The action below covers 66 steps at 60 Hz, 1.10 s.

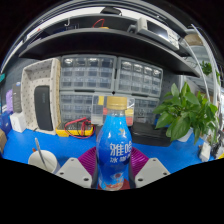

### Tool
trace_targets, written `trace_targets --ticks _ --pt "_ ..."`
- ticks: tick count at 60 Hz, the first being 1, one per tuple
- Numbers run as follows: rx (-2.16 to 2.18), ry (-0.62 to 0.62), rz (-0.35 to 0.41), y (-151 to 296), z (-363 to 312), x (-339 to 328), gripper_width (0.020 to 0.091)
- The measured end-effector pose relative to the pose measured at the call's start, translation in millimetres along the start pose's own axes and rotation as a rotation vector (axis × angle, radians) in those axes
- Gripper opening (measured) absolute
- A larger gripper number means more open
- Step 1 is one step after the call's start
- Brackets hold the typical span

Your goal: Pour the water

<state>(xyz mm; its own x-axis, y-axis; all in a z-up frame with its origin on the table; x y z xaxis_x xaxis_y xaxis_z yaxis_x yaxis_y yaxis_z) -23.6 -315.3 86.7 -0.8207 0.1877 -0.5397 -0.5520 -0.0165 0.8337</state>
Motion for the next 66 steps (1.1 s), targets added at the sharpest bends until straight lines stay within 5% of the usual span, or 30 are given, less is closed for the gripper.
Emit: trace_targets --ticks 11,14,21,40,66 --pt "0.037 -0.026 -0.032 -7.2 7.9 -6.3 0.0532" --pt "0.039 -0.04 -0.064 -14.3 10.7 -7.9 0.0644" --pt "0.042 -0.043 -0.096 -23.8 9.7 -17.4 0.0735" --pt "0.058 0.003 -0.167 -58.0 -29.8 -96.1 0.0753" --pt "0.091 0.103 -0.007 6.2 -109.5 -219.7 0.0753"
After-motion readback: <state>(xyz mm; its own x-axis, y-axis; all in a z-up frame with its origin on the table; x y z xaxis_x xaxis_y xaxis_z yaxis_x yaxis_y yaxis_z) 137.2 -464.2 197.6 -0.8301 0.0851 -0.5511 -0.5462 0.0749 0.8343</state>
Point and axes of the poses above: the point between the fingertips, and its own axes, seen from behind it with the camera up: z to the right, y up, x forward, the way the camera looks, the point moved 2 cm from there along -x, backward, against the way the camera looks, and after that the axes turned 13 degrees about -z, right-handed, at the moved point
